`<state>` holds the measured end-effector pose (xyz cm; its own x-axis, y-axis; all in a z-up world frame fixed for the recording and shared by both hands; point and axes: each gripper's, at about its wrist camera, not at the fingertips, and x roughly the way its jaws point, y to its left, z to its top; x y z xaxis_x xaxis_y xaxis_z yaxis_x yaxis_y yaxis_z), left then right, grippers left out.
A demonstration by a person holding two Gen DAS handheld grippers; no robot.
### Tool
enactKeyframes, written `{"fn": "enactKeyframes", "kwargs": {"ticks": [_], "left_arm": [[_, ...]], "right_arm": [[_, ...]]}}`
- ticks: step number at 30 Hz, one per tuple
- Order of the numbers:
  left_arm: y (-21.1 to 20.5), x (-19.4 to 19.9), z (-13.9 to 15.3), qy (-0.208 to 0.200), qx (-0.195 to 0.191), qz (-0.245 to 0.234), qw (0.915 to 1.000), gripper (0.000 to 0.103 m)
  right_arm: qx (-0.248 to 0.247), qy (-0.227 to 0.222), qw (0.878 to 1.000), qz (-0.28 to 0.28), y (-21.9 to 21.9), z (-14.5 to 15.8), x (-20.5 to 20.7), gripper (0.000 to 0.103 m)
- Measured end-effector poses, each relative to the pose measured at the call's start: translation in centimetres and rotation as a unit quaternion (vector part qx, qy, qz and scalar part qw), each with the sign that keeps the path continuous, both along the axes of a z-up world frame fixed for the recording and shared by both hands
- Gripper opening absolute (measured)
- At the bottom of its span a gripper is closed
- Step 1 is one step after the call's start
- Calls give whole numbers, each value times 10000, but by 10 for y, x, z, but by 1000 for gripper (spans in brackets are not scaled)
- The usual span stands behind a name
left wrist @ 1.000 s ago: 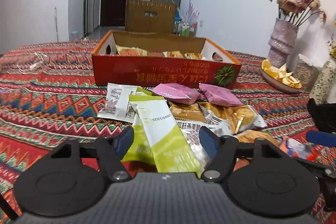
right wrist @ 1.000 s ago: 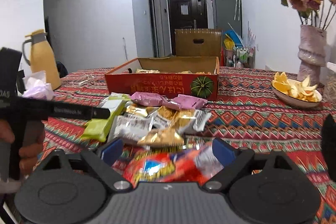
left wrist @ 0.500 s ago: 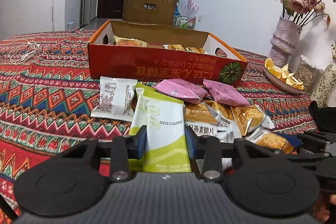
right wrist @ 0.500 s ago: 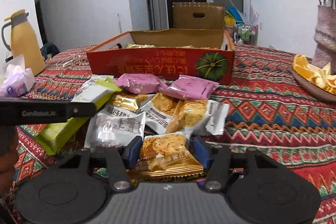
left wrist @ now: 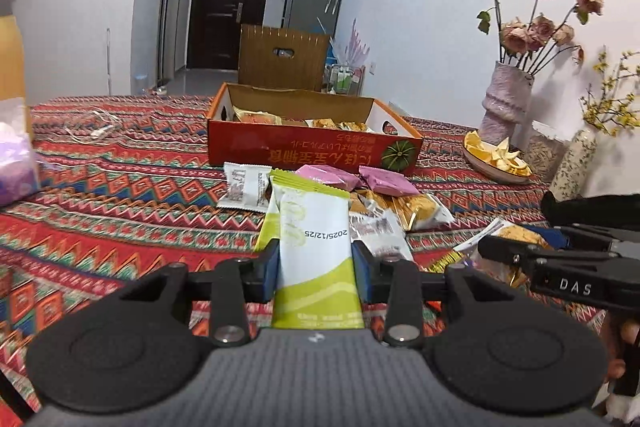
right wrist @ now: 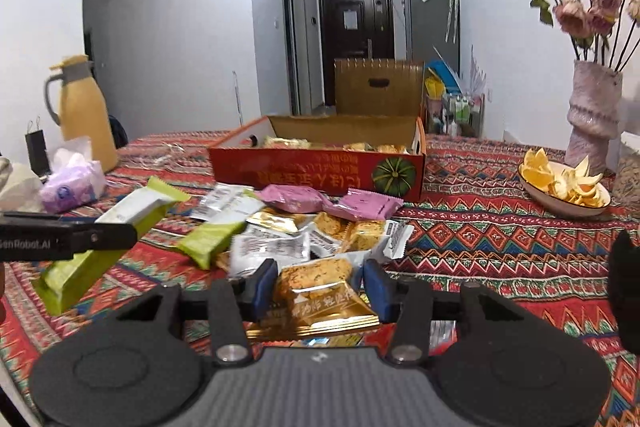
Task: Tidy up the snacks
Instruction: 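Grasp a pale green packet with the left tool while the right tool grasps a biscuit packet, then lower both packets into the orange box and open both tools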
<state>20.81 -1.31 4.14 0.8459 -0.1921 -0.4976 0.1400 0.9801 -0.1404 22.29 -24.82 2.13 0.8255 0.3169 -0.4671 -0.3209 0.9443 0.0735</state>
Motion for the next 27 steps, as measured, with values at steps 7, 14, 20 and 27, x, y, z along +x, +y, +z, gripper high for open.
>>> {"fn": "enactKeyframes", "kwargs": {"ticks": [7,14,20,27], "left_arm": [[0,-56,15,-235,-59,24,9997,38],[-2,-83,21,-361,-49,0,9993,38],[-1,-78,22,-356,-104,29,9993,38],[0,-46,23,-332,-103,54,9994,38]], "right_arm": [[80,-192,9998,48,-5,12,-57,46],[163,-298,9994,9,-11,15,-88,46],[191,-329,9993,5,-13,16,-88,46],[198,-309,9993,28,-13,15,-59,46]]}}
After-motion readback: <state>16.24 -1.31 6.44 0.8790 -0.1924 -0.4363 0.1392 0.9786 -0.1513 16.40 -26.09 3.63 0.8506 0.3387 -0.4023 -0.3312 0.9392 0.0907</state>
